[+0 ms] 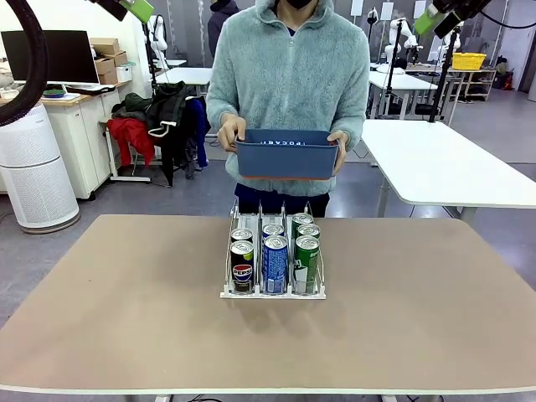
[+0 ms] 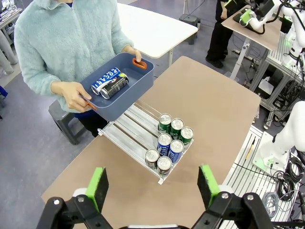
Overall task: Fill the beverage cans into the dispenser.
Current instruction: Pick up the Ionic drink handed by the human.
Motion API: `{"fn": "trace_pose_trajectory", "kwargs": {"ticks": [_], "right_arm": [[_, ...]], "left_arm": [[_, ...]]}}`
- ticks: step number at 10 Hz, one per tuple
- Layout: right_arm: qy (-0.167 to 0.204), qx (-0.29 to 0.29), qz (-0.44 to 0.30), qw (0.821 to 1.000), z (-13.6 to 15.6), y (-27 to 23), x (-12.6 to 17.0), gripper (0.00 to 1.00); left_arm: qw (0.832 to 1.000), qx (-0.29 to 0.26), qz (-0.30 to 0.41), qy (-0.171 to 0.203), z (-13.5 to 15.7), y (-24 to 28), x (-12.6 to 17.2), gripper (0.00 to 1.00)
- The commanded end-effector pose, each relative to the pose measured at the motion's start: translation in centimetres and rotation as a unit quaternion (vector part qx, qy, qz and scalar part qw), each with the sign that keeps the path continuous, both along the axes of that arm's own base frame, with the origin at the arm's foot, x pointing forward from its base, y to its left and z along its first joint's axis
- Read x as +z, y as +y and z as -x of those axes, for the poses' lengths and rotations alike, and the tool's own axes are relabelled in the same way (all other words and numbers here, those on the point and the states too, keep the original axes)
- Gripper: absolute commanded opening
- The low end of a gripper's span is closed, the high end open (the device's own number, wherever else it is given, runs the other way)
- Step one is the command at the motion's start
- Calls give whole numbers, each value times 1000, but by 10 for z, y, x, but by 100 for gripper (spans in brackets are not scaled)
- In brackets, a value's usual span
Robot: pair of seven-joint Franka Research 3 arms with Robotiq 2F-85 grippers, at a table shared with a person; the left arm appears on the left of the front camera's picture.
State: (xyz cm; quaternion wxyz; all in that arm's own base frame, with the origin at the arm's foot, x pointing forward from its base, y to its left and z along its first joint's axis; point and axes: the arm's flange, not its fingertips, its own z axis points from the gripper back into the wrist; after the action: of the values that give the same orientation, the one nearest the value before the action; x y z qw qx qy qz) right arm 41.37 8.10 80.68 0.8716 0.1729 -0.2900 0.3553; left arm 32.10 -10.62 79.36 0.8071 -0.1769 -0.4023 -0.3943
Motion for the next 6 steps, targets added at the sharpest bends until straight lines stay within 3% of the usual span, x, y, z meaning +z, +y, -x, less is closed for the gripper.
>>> {"fn": "trace_pose_trajectory", "kwargs": {"ticks": [1,6], "right_arm": [[11,-3,-8,1000,-12,-10,12,100],[4,-7,-1,1000,-10,-8,7,100]], "left_arm": [[1000,0,0,1,0,0,-1,100],[1000,0,0,1,0,0,-1,100]]}}
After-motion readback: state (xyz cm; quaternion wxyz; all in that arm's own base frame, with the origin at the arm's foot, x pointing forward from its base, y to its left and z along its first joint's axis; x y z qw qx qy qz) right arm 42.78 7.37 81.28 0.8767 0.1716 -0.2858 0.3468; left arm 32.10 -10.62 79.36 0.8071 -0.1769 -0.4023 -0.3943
